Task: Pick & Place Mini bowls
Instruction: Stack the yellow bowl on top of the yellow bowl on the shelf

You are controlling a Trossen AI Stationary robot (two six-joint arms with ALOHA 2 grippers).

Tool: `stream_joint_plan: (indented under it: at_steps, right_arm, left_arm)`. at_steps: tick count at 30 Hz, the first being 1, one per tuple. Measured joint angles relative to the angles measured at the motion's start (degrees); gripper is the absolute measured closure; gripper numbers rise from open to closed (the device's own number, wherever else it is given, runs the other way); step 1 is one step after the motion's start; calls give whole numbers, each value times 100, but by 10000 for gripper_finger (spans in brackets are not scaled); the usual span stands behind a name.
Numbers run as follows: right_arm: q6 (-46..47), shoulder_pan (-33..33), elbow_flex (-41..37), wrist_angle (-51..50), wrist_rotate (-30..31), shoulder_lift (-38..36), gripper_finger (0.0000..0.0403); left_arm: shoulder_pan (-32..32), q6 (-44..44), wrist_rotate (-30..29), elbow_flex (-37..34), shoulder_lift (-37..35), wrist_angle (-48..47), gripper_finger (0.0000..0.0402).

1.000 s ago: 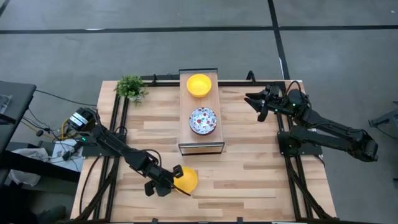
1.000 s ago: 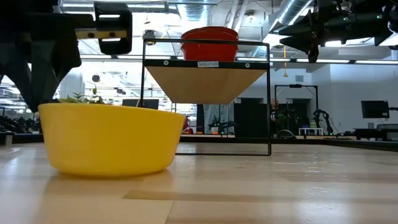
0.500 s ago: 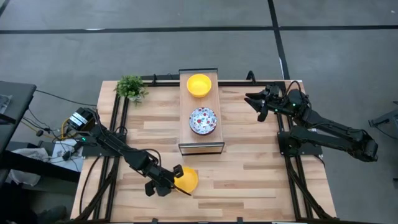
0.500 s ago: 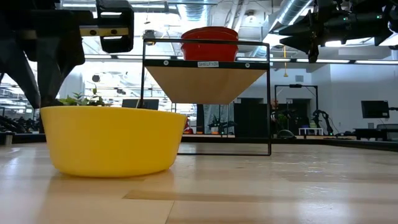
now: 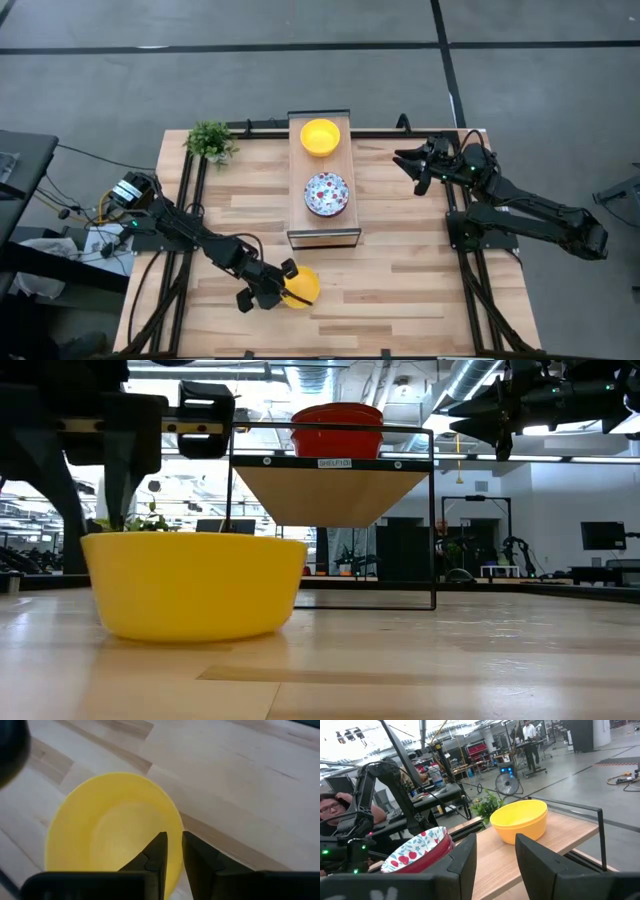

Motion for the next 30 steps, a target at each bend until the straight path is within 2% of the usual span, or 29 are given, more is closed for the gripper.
stream_joint_plan:
  at_steps: [5,24,30]
  right_arm:
    - [0,2,0,0,0,1,278]
    - [0,2,0,0,2,2,278]
    - [0,-1,0,0,2,2,278]
  left_arm:
    - [0,2,174,-9,34,0,345]
    - [135,28,161,-11,261,88,350]
    - [126,-26,161,-11,261,85,393]
